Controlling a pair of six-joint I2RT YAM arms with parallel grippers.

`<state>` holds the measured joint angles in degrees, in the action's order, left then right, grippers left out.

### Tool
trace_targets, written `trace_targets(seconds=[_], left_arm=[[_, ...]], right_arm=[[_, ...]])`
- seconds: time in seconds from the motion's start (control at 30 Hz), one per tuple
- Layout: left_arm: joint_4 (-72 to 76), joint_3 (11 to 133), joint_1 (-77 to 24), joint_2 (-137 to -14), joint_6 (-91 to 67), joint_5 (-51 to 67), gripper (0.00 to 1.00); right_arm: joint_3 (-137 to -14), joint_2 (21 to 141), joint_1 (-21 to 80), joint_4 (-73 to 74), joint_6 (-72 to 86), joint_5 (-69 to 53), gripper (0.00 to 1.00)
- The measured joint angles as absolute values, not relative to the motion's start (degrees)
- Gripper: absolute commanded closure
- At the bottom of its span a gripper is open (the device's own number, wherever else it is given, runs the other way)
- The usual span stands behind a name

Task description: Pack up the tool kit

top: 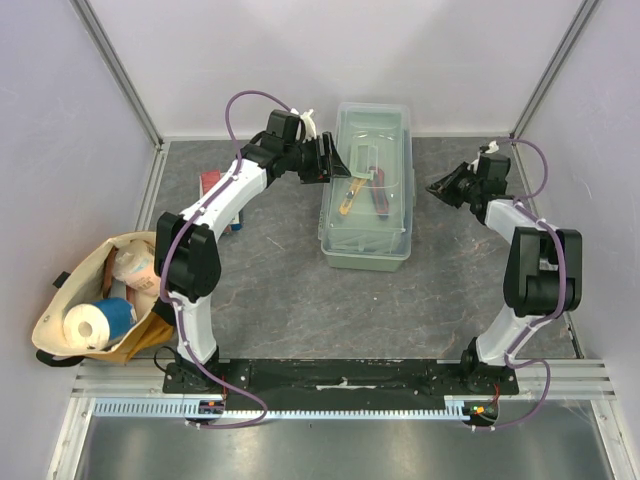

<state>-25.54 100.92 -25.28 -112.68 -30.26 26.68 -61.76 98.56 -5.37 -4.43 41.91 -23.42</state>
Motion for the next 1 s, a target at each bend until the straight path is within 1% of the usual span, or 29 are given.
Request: trace_targets(seconds=[0.3,0.43,0.63,0.87,1.0], left_arm=[[-24.82,101.82,-25.19,-113.82,-29.89,28.77,0.28],[-24.36,101.82,-24.86,-114.15,-29.87,30.20,0.32],[-23.38,101.60,-24.43,-114.67,-29.93,32.38,0.42],[-16.34,97.12,-23.66,-113.97,-31.68,35.64,0.45],[-13.19,94.72,-23.59,-112.90,-32.64,35.09,0.44]], right_arm=[[-64.20,106.78,-0.19,-2.24,37.36,-22.04,1.00],[-64.20,107.11,0.36,-4.16,36.49,-21.58,1.00],[-64.20,107.48,0.69,-7.62,35.79,-21.12,1.00],[-62.37,109.12,1.08,-14.94,38.35,-22.02,1.00],[-61.63,109.38,1.13,-16.16,39.27,-21.52,1.00]])
